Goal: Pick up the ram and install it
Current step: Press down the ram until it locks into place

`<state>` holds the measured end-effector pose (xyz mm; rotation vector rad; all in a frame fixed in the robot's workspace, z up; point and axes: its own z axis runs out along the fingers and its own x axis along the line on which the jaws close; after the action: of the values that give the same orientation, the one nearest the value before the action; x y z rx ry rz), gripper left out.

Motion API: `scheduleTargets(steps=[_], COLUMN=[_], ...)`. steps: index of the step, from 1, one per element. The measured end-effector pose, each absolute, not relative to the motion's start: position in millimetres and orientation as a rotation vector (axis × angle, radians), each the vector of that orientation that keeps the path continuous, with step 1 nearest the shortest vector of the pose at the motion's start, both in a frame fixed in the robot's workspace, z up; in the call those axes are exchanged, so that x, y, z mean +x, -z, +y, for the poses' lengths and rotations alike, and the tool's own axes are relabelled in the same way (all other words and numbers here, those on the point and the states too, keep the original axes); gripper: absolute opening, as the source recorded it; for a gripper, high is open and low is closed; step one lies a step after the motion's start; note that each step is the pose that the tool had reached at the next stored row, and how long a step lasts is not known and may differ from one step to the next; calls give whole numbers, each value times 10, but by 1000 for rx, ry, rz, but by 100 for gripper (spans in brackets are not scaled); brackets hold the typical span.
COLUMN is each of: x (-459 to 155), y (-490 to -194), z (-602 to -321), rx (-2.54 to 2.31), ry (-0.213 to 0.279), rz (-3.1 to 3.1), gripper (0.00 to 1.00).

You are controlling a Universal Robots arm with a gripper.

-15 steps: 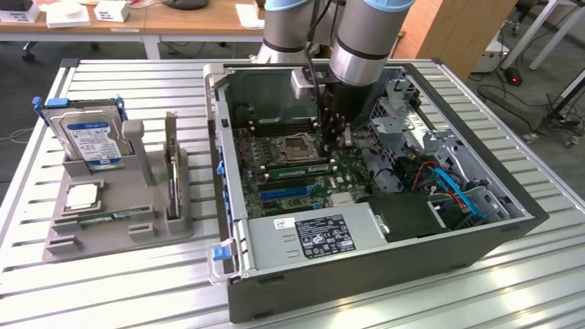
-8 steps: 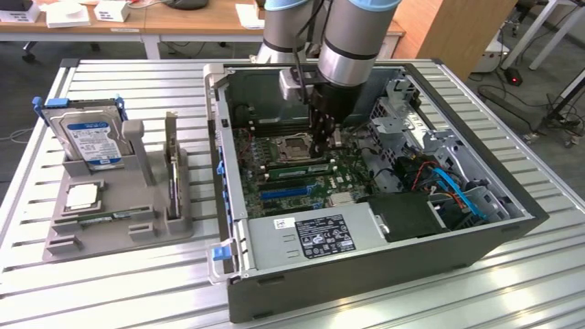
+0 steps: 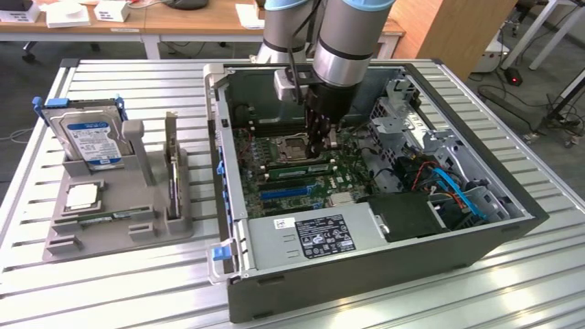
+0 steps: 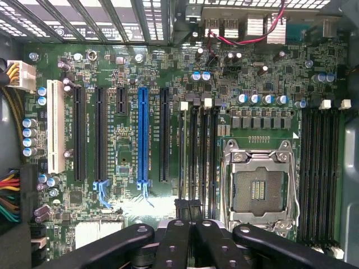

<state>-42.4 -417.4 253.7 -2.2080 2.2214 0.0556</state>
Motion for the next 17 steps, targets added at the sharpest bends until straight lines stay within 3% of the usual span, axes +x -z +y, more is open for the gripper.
scheduleTargets(steps=[17], x=[-424], y=[-2528], z=[-4174], rx=[-2127], ry=[-55], rz=[2297], gripper=[9])
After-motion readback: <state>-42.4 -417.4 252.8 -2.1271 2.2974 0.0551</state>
